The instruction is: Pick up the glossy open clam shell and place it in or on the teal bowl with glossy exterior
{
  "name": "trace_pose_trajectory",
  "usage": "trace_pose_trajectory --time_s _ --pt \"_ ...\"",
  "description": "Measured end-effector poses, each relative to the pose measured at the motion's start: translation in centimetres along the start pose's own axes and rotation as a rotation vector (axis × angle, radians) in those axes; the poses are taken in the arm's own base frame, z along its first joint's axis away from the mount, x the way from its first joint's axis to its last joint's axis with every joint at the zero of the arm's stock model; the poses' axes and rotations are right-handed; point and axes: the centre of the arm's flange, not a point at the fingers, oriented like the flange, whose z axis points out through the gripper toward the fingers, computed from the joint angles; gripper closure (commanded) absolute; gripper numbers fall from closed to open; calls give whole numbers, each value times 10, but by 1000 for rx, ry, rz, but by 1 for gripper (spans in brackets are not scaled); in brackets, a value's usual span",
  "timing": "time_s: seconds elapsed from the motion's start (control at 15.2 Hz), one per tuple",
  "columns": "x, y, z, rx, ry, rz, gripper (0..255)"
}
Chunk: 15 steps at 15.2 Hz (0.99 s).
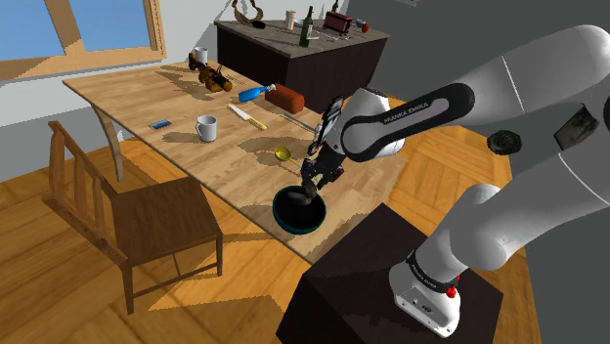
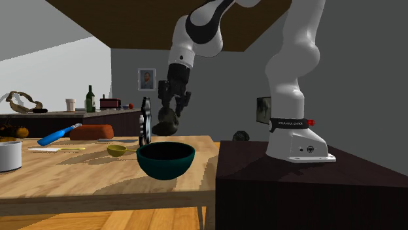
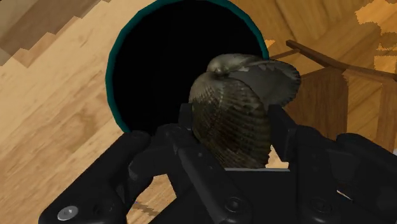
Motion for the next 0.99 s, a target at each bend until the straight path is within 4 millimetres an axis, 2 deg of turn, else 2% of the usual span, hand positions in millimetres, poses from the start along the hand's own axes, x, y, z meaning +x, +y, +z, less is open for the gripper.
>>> trace_pose_trajectory --time_s 0.33,0.4,0.53,0.66,0.79,0.86,0.99 --pt "0 6 25 0 0 0 255" --pt "0 6 25 0 0 0 0" --pt "0 -2 28 -16 -2 -13 0" --pt "0 -29 40 -78 -9 -67 0" --pt "-9 -64 53 -154 -15 -135 0" --pt "-12 -73 60 -181 -15 -158 0" --pt "-12 -80 70 -202 -14 -176 0"
